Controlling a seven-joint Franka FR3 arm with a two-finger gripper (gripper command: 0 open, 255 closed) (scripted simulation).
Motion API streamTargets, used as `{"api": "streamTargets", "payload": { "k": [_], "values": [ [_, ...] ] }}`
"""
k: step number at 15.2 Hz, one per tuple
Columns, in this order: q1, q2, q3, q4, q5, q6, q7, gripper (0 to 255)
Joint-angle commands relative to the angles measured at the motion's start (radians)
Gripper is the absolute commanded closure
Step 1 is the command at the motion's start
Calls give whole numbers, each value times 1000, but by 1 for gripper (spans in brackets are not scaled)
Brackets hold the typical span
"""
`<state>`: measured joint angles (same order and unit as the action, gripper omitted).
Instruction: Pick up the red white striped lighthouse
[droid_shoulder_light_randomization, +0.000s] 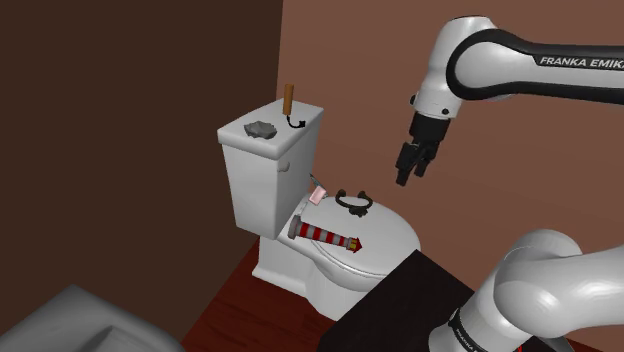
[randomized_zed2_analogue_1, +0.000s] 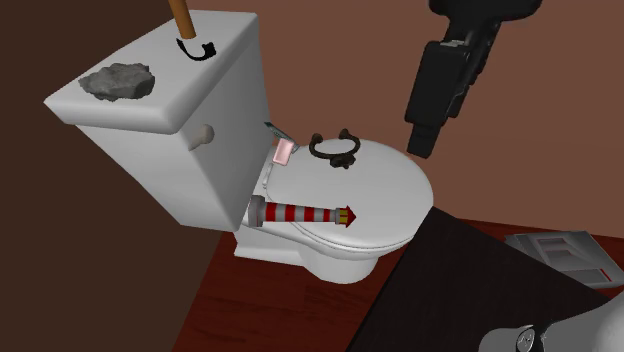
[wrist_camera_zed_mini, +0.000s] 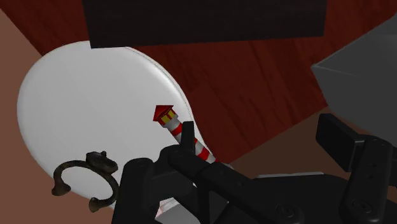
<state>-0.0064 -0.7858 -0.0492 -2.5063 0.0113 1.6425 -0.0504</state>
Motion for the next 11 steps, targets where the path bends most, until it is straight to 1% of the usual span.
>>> {"api": "streamTargets", "payload": {
  "k": [1,6,11],
  "values": [
    [4,31,-19,-42,-17,83,-46,0],
    [17,143,-59,-121,-48,292,-144,0],
    [33,304,-99,-157,-66,509,-243,0]
  ]
}}
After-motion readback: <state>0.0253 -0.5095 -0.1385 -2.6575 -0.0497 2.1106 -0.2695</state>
